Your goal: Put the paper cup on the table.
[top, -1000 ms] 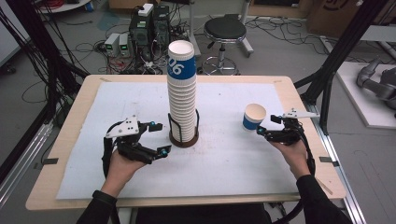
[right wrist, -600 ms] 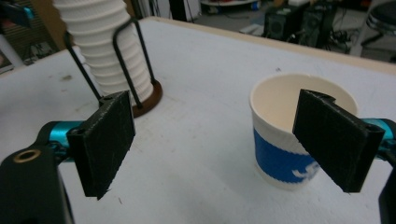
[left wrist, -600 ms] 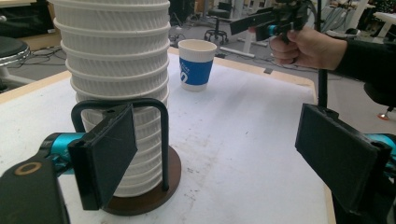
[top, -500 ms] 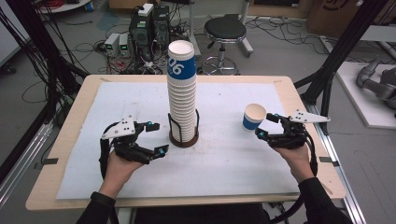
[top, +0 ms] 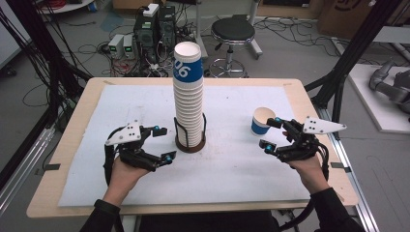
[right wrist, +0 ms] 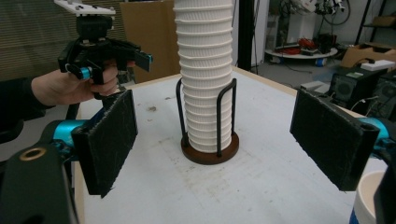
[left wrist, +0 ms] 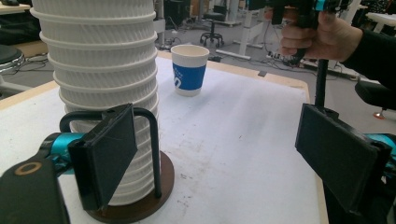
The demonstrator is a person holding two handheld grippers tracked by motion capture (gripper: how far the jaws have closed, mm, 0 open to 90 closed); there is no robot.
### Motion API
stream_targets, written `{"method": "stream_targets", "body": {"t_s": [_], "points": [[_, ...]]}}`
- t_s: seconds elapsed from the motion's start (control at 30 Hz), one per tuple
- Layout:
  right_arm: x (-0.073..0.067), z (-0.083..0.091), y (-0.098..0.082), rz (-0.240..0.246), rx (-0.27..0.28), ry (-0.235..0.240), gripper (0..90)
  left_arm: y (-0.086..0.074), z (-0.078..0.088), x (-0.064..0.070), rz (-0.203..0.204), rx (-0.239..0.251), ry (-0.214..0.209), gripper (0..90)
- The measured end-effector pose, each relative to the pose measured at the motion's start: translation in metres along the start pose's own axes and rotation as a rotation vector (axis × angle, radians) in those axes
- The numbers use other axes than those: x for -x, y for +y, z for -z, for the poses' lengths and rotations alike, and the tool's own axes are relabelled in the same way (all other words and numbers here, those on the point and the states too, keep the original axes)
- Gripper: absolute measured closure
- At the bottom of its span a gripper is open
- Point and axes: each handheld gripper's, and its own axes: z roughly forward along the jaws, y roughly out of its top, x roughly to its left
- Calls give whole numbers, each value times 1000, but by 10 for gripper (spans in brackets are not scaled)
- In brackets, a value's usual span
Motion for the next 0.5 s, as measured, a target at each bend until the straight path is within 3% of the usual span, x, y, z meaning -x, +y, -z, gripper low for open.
{"method": "stream_targets", "body": {"t_s": [0.27, 0.5], "points": [[0, -1, 2, -6, 0, 22, 148, 4, 1, 1, -6, 8, -9, 127], [2, 2, 2, -11, -5, 9, 148, 8, 2, 2, -6, 26, -16, 127]]}}
